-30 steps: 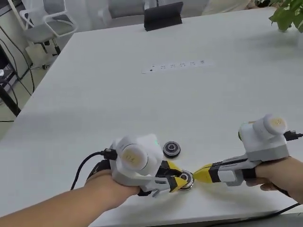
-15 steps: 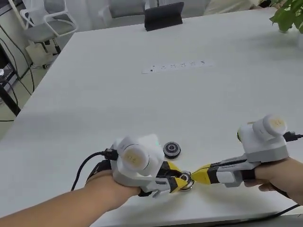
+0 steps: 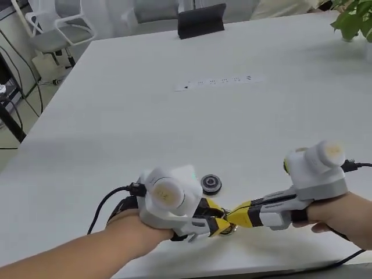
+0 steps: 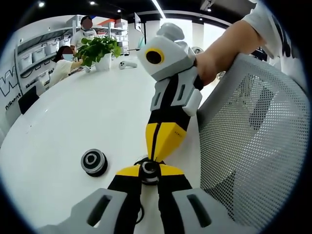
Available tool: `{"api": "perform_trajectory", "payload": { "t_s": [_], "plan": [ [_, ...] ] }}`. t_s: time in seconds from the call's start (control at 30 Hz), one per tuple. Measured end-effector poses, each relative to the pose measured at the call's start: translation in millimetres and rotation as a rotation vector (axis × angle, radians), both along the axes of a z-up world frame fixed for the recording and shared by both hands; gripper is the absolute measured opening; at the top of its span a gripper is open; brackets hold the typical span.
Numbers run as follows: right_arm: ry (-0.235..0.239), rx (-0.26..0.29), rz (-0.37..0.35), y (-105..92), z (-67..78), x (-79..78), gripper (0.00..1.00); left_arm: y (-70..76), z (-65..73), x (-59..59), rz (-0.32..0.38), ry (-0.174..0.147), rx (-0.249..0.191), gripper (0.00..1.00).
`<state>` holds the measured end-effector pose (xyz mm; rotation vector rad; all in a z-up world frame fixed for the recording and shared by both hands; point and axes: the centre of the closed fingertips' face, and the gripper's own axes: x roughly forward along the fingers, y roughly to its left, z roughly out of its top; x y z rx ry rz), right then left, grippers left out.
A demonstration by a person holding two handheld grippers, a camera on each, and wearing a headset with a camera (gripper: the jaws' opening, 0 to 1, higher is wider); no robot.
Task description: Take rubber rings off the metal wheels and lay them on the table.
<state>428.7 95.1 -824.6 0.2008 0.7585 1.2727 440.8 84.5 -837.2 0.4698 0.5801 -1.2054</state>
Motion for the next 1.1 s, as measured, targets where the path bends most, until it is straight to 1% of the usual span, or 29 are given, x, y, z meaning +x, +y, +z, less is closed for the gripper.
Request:
{"api": "perform_trajectory", "payload": {
  "t_s": [0.17,0.23,0.3,0.37,0.5,0.63,0.7,0.83,0.97,1.1],
  "plan": [
    [0.017,0.013,-0.009,0.0,0.7,1.0,0.0,-0.2,0.3,0.3,-0.001,-0.001,-0.003,0.07],
    [0.018,0.006,-0.007,-0.7,-1.4,2.0,0.0,-0.2,0.4,0.3,-0.002,0.0,-0.009,0.07],
    [0.018,-0.001,-0.01,-1.8,-2.3,2.3,0.0,0.1,0.3,0.3,-0.009,-0.006,-0.019,0.07],
    [0.018,-0.006,-0.015,-3.8,-4.0,4.2,0.0,0.1,0.3,0.6,-0.007,0.0,-0.028,0.07],
    [0.014,-0.017,-0.018,-6.5,-6.6,5.5,0.0,-1.2,-0.1,-0.5,-0.017,-0.001,-0.02,0.08],
    [0.012,-0.017,-0.024,-7.2,-6.6,5.7,0.0,-1.3,-0.4,-1.1,-0.024,0.005,-0.019,0.08],
    [0.011,-0.016,-0.026,-8.3,-7.0,6.9,0.0,-1.4,-0.6,-2.2,-0.029,0.014,-0.018,0.09],
    [0.01,-0.012,-0.028,-8.2,-4.8,5.0,0.0,-1.4,-0.6,-5.2,-0.055,0.006,0.003,0.12],
    [0.006,-0.008,-0.031,-8.9,-3.0,4.6,0.0,-1.0,4.7,-5.8,-0.059,0.009,-0.007,0.13],
    [0.01,0.001,-0.035,-10.2,-1.2,5.3,0.0,0.5,14.4,-8.4,-0.059,0.024,-0.031,0.16]
  ]
}}
